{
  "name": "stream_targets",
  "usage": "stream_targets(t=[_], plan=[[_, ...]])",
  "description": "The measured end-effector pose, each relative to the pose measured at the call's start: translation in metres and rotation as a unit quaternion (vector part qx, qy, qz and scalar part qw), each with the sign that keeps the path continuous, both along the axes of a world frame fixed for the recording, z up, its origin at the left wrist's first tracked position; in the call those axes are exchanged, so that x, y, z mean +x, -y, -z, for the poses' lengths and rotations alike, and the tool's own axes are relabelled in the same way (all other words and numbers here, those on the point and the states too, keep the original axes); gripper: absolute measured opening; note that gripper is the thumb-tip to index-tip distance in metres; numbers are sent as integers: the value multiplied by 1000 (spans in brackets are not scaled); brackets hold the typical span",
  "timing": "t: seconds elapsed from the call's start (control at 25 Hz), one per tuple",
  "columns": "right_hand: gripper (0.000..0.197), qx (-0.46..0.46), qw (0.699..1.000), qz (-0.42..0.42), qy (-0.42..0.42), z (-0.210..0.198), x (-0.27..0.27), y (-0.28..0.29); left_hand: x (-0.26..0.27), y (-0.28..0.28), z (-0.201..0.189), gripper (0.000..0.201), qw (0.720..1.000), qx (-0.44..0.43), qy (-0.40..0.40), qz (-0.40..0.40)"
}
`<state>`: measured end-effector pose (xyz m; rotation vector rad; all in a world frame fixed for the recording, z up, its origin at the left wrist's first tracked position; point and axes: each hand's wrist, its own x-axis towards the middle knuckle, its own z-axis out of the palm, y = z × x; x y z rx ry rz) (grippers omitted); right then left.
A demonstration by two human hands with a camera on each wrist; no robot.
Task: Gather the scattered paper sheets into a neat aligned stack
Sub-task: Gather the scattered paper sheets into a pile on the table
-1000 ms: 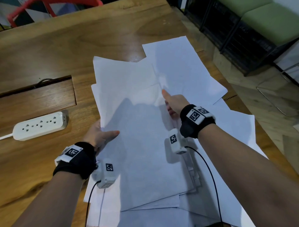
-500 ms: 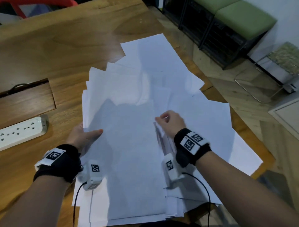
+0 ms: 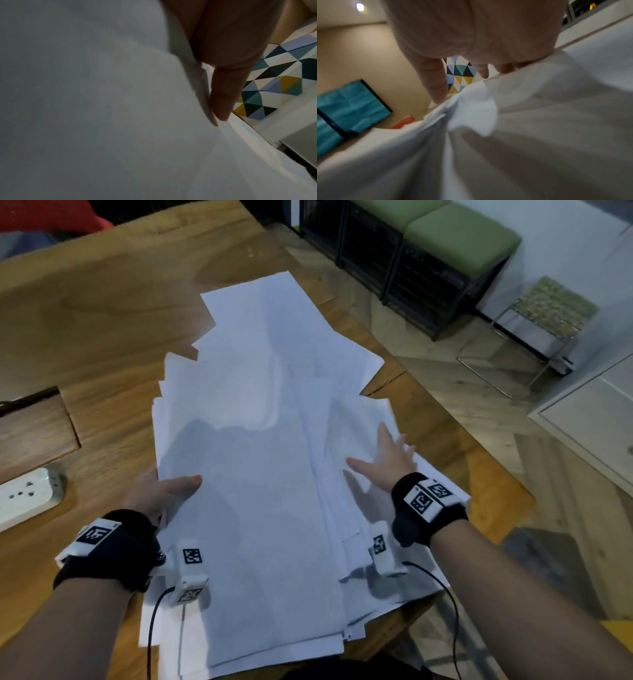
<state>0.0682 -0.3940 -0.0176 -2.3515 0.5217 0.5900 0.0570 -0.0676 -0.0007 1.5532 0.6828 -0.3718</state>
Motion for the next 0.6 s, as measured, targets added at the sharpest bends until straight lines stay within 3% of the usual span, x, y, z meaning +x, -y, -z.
stream_targets(t=[0.08, 0.12, 0.16, 0.24, 0.28, 0.44, 0.6], plan=[[93, 118, 987, 65, 88, -7, 4, -4, 0, 4, -3, 26, 999, 22, -3, 23], [92, 111, 982, 107, 107, -10, 4, 5, 0, 2, -1, 28, 999, 35, -6, 22], [92, 43, 987, 127, 95, -12, 4, 18, 0, 0, 0, 32, 999, 41, -9, 17], [90, -121, 989, 87, 15, -15, -5, 46, -2, -9, 2, 39, 999, 41, -22, 16], [84, -145, 988, 56, -13, -15, -9, 54, -2, -13, 4, 40, 998, 50, -29, 14], [57, -12, 999, 21, -44, -7, -15, 37, 0, 0, 2, 28, 998, 47, -26, 15], [40, 150, 985, 77, -29, -8, -18, 5, 2, 18, -7, 14, 997, 71, -2, 38]])
